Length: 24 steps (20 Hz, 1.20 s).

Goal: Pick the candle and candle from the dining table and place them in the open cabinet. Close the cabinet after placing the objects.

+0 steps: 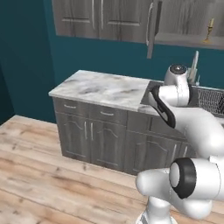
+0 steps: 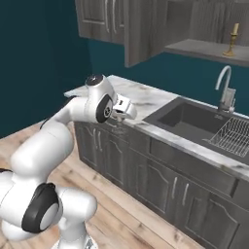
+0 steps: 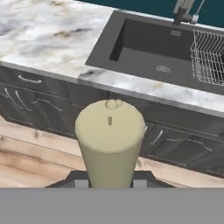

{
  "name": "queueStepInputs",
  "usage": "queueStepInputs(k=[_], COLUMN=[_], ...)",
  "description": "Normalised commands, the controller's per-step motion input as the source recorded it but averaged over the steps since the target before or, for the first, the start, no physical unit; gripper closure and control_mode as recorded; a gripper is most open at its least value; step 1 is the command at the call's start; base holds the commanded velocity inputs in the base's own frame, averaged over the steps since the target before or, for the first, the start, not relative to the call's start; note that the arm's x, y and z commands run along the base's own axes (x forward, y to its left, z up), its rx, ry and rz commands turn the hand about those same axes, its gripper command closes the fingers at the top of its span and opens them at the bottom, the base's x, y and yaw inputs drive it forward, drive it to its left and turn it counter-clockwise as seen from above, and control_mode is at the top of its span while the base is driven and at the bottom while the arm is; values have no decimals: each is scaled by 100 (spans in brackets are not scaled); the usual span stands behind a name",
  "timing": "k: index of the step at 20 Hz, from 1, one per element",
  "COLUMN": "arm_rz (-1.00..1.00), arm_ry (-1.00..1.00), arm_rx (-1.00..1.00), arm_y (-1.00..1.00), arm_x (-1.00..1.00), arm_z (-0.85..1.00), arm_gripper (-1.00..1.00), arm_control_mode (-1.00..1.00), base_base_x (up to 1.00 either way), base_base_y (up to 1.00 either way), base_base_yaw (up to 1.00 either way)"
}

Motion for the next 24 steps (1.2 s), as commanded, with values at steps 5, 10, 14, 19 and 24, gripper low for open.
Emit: queueStepInputs(k=[5, 10, 14, 19, 24], arm_rz=[0, 0, 0, 0, 0], arm_ry=[0, 0, 0, 0, 0], arm_rx=[0, 0, 0, 0, 0], arm_y=[0, 0, 0, 0, 0], arm_x=[0, 0, 0, 0, 0], arm_z=[0, 0, 0, 0, 0], arm_gripper=[100, 100, 100, 100, 100], arm_control_mode=[100, 100, 100, 100, 100], base_base_x=[7, 34, 46, 80, 80], base_base_y=[-40, -53, -18, 26, 0], base_base_yaw=[-22, -52, -46, -2, 1])
